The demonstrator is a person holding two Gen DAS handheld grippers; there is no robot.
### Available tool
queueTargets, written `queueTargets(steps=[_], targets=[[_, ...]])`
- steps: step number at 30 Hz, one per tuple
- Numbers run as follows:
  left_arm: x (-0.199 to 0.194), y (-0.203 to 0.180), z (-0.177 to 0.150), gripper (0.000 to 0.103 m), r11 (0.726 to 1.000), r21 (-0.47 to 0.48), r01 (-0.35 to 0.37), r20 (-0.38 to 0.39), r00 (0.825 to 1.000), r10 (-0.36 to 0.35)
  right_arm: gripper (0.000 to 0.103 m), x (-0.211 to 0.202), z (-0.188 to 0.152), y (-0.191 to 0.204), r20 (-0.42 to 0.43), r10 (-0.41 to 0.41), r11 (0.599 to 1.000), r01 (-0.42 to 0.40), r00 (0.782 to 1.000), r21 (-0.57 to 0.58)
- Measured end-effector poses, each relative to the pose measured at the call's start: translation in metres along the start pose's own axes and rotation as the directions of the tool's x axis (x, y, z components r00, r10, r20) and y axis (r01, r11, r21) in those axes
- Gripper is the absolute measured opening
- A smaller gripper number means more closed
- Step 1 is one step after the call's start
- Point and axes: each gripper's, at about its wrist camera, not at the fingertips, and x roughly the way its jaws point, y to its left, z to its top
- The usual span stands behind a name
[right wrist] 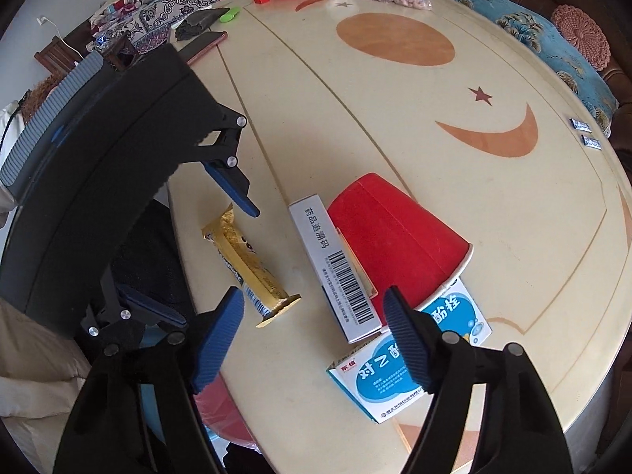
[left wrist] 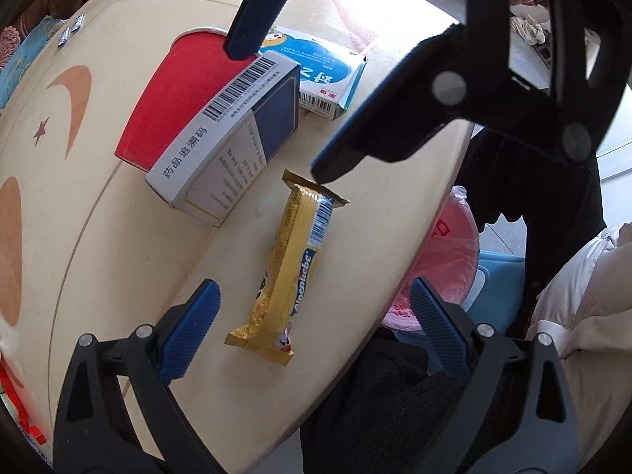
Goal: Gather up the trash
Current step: 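Grasp the yellow snack bar with the left tool while the right tool grasps the white barcode box, then carry the snack bar with the left tool while the right tool carries the barcode box over the bin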
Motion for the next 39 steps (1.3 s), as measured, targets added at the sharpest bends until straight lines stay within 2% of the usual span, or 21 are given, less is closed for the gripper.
queueTargets(steps=[3,4,8,12,14,16,18,20,22,25,27,31,34,39], targets=[[0.004,-0.002,0.0,0.094,1.0,0.013,0.008,-0.01,1.0,-0.008,0.071,0.01,0.0,-0.001,-0.017,0.003,1.0,-0.003,1.0,-0.011],[0.006,-0.002,0.0,0.089,1.0,0.018,0.013,-0.011,1.0,-0.013,0.069,0.013,0.0,-0.002,-0.019,0.006,1.0,-0.007,1.0,-0.016],[0.013,-0.001,0.002,0.073,1.0,0.027,0.007,-0.041,0.999,-0.005,0.057,0.021,0.0,-0.003,-0.034,0.016,1.0,-0.017,0.999,-0.013],[0.011,-0.005,0.004,0.069,0.999,0.046,-0.003,-0.034,0.999,0.005,0.048,0.031,-0.001,-0.005,-0.05,0.002,1.0,-0.002,0.999,-0.005],[0.009,-0.001,0.006,0.06,0.999,0.031,-0.014,-0.027,1.0,0.015,0.04,0.033,-0.001,-0.007,-0.045,0.0,1.0,0.0,0.999,0.011],[0.006,0.006,0.007,0.046,0.999,0.009,-0.031,-0.035,0.999,0.031,0.038,0.035,-0.001,-0.009,-0.044,-0.002,1.0,0.003,0.999,0.028],[0.004,0.009,0.008,0.037,0.999,-0.005,-0.053,-0.044,0.998,0.053,0.034,0.036,0.0,-0.011,-0.041,-0.01,0.999,0.012,0.999,0.046],[0.004,0.009,0.009,0.034,0.998,-0.011,-0.068,-0.05,0.997,0.067,0.031,0.038,-0.001,-0.012,-0.043,-0.03,0.997,0.033,0.999,0.069],[0.003,0.011,0.01,0.023,0.997,-0.032,-0.074,-0.05,0.996,0.072,0.03,0.039,-0.002,-0.011,-0.037,-0.042,0.994,0.045,0.998,0.098],[0.002,0.014,0.01,0.021,0.991,-0.08,-0.11,-0.049,0.993,0.106,0.027,0.04,-0.005,-0.007,-0.031,-0.074,0.986,0.078,0.997,0.145],[0.001,0.019,0.009,0.021,0.986,-0.127,-0.104,-0.043,0.994,0.099,0.025,0.04,-0.006,-0.005,-0.029,-0.101,0.978,0.104,0.994,0.178],[-0.005,0.03,0.004,0.02,0.967,-0.235,-0.103,-0.013,0.995,0.103,0.022,0.036,-0.01,-0.001,-0.012,-0.094,0.964,0.094,0.996,0.249],[-0.006,0.028,0.001,0.02,0.956,-0.275,-0.107,0.001,0.994,0.111,0.022,0.03,-0.014,0.003,0.0,-0.104,0.957,0.101,0.995,0.273],[-0.008,0.024,-0.005,0.02,0.949,-0.309,-0.07,0.023,0.996,0.081,0.021,0.015,-0.024,0.01,0.022,-0.133,0.947,0.121,0.991,0.297]])
